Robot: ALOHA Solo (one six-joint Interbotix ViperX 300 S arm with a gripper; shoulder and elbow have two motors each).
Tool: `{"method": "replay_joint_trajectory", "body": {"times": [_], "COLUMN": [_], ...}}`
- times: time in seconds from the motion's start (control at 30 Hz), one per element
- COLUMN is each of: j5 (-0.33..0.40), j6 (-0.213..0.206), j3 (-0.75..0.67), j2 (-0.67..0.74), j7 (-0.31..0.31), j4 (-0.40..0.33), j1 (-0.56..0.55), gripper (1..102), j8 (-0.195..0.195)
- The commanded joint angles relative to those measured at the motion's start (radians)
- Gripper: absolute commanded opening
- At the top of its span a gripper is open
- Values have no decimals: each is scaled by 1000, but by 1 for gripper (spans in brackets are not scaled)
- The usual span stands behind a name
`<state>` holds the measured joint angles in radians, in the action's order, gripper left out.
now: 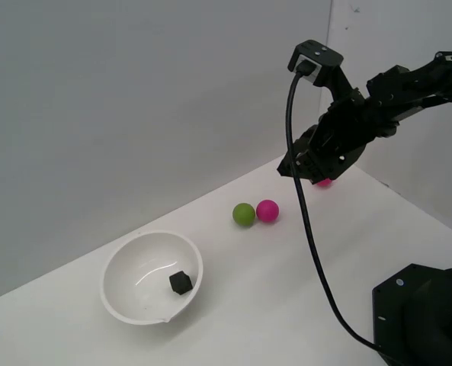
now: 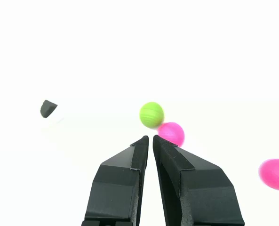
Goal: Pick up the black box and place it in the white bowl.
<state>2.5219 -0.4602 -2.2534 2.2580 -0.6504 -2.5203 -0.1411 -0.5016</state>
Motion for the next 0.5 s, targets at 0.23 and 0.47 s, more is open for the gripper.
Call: {"method": "replay_joint_trajectory", "body": {"times": [0.23, 0.47], "j5": [123, 172], "j6": [-8, -8], "j3": [-183, -296], "j2": [179, 295], "j7": [35, 35], "j4": [-126, -175], "j1": [71, 109], "gripper": [3, 3], "j8": [-34, -43]}}
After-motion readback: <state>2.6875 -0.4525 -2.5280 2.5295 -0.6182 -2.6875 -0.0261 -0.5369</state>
